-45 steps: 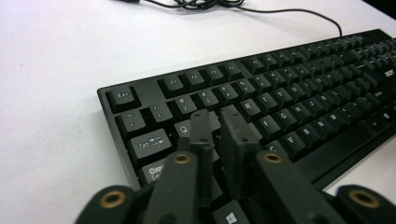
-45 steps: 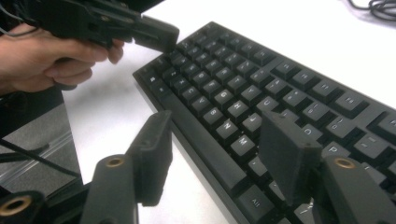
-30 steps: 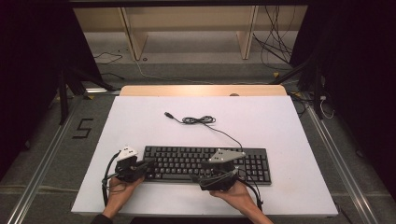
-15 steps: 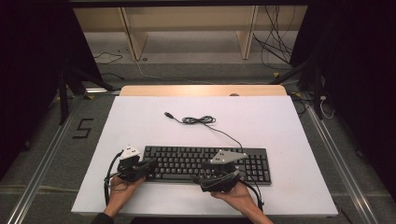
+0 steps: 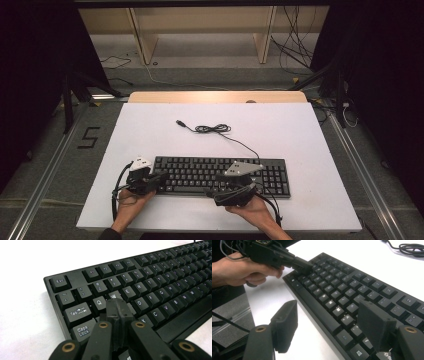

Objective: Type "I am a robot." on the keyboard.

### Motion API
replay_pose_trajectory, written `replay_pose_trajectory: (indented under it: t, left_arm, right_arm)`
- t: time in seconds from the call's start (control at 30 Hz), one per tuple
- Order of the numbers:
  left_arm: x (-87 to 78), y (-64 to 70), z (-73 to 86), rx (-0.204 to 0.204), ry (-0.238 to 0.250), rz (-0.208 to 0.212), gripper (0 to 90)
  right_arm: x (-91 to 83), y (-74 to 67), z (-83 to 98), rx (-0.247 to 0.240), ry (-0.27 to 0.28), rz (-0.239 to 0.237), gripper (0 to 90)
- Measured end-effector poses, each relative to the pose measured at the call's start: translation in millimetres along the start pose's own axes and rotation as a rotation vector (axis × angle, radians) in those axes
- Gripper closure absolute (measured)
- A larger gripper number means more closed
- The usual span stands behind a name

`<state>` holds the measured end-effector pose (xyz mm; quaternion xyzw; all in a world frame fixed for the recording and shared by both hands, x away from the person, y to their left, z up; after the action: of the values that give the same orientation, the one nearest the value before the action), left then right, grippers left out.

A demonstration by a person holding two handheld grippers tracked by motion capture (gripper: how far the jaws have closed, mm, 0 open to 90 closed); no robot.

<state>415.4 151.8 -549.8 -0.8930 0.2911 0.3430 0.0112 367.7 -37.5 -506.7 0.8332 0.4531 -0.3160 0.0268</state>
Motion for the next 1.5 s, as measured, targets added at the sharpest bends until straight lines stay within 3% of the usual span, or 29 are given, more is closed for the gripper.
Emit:
replay_pose_trajectory:
  t: [0.17,0.47,0.73,0.93,1.2,1.5]
  left_arm:
    - [-1.9,0.4,-2.3,-0.004,0.013,0.002,88.1]
    - [-12.2,3.1,-11.4,-0.018,0.077,0.027,76.4]
    - [-21.2,12.9,-15.8,-0.026,0.119,0.067,55.5]
    - [-26.4,19.8,-16.6,-0.021,0.138,0.097,45.5]
    - [-31.4,24.6,-18.1,-0.006,0.168,0.109,35.5]
    - [-40.3,27.0,-23.2,0.005,0.226,0.105,31.6]
  right_arm:
    - [0.0,0.2,-0.4,-0.002,0.002,0.002,33.8]
    - [1.4,0.9,-0.8,0.000,0.007,0.004,33.5]
    - [6.9,2.0,1.4,-0.003,-0.006,0.003,35.6]
    - [11.5,1.2,2.2,-0.004,-0.015,0.003,37.6]
    - [17.8,1.8,3.0,-0.001,-0.029,0.009,50.4]
    - [26.1,1.1,6.3,-0.004,-0.055,0.011,69.0]
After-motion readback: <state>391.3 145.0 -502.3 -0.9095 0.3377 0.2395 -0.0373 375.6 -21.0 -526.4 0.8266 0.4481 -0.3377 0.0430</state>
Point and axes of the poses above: each handheld gripper's, and its own axes: x roughly forward along the jaws, z roughly out of its underside, y roughly to its right, the point moved 10 cm from there along x, roughly forward along the jaws, and after that the axes turned 2 degrees about x, right-handed, at the moved point
